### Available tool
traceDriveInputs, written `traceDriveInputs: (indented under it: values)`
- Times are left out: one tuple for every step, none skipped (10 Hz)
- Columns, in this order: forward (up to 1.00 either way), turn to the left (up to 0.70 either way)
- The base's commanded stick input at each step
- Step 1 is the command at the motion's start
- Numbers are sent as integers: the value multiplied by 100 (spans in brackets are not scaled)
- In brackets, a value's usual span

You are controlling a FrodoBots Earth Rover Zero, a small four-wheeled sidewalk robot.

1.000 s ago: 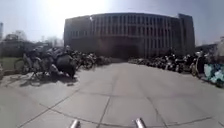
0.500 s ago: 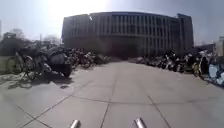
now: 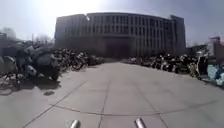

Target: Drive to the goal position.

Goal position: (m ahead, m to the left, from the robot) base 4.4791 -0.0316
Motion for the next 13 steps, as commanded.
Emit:
traceDriveInputs:
  values:
    - [81,0]
    - [89,0]
    - [100,0]
    - [100,0]
    - [100,0]
    - [100,0]
    - [100,0]
    - [100,0]
    - [100,0]
    - [100,0]
    - [100,0]
    - [100,0]
    - [100,0]
